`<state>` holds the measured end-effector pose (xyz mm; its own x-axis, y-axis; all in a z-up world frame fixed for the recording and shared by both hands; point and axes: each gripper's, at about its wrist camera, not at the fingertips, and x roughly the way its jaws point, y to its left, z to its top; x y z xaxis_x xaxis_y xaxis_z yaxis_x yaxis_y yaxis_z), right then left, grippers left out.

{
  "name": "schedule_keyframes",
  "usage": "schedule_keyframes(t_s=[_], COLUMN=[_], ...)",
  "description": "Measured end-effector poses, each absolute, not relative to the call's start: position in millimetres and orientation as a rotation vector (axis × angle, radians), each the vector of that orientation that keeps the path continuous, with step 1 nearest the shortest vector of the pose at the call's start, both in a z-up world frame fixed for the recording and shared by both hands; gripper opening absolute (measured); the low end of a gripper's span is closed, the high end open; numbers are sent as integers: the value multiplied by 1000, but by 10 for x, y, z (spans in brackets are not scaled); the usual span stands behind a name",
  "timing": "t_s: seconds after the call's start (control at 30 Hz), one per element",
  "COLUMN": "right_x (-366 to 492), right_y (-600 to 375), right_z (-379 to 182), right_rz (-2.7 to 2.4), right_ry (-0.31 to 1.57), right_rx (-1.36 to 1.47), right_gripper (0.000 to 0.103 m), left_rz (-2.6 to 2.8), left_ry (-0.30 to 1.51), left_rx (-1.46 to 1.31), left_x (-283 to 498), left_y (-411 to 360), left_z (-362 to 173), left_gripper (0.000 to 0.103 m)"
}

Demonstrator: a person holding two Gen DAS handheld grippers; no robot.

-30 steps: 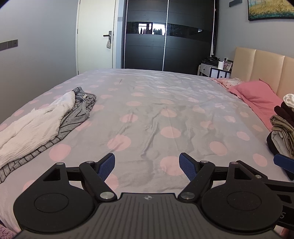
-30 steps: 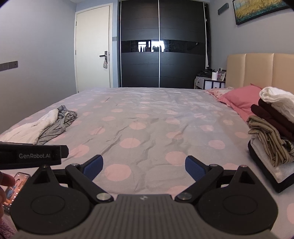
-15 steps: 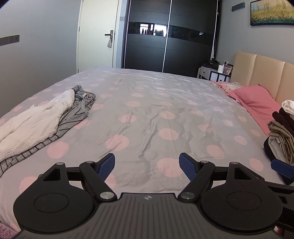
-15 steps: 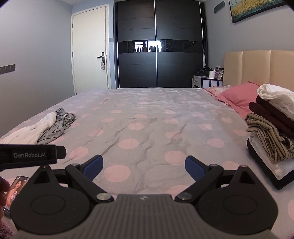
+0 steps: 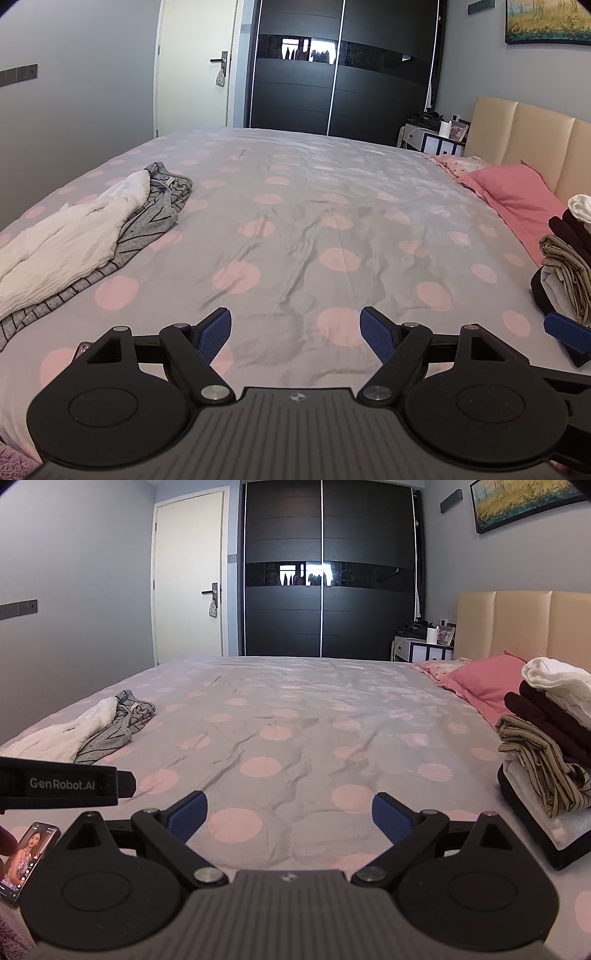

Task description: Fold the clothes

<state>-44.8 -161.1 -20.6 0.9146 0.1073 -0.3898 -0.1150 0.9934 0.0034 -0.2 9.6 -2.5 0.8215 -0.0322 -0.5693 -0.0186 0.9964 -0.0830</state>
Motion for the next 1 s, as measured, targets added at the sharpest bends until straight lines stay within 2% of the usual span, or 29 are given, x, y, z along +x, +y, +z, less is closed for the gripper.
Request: schedule_keyframes(t_s=[1.0], right_x=[-393], right_y=[-1610], right_z=[-174], right_rz=[141], right_ry=[408], right_rx=[-26], right_gripper=[97], left_rz=[-17], left_ry=[620], left_rx=[-76], left_x=[39], left_y=[186], left_z=[-76], left_gripper=[76])
